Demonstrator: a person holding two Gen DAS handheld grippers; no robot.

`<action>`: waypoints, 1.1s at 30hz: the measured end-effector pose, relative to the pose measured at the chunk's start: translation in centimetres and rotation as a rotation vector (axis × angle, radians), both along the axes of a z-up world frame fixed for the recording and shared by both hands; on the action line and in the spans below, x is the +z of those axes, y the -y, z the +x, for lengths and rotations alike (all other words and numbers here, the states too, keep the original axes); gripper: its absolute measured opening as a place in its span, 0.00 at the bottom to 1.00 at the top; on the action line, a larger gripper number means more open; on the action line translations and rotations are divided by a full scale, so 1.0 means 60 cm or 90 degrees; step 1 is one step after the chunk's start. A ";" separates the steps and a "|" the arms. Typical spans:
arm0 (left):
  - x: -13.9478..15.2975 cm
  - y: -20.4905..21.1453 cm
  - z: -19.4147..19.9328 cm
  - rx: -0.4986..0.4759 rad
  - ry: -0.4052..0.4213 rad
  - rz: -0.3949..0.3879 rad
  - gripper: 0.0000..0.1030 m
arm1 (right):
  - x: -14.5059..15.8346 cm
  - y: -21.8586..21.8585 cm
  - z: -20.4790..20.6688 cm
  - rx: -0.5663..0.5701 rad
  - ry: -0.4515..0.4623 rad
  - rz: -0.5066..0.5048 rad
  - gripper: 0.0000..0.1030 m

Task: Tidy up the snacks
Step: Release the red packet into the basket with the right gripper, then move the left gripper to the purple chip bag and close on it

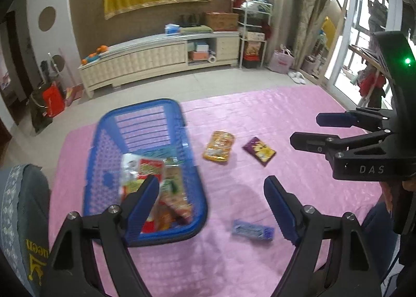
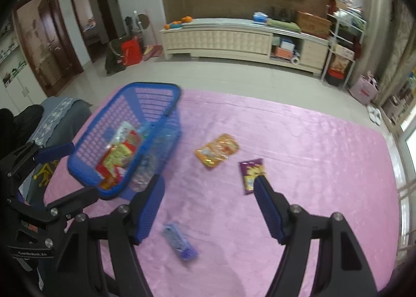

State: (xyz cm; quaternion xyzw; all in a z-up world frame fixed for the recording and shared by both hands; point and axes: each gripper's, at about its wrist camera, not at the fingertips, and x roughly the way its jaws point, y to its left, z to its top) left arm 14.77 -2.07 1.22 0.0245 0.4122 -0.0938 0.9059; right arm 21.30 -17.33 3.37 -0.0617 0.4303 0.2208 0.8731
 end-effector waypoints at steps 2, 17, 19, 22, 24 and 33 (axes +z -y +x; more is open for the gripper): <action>-0.002 0.024 0.016 -0.016 -0.005 0.007 0.79 | -0.004 0.024 0.008 -0.013 -0.004 0.000 0.73; -0.070 0.136 0.157 -0.003 -0.064 -0.045 0.79 | -0.051 0.157 0.122 -0.094 0.002 -0.031 0.73; -0.087 0.146 0.180 0.001 -0.087 -0.052 0.79 | -0.065 0.165 0.138 -0.099 0.004 -0.027 0.73; -0.108 0.161 0.207 0.013 -0.107 -0.047 0.79 | -0.090 0.176 0.160 -0.109 -0.005 -0.025 0.73; -0.122 0.168 0.225 0.017 -0.123 -0.054 0.79 | -0.108 0.182 0.173 -0.115 -0.015 -0.025 0.73; -0.177 0.184 0.288 0.044 -0.185 -0.070 0.79 | -0.163 0.194 0.229 -0.113 -0.064 -0.048 0.73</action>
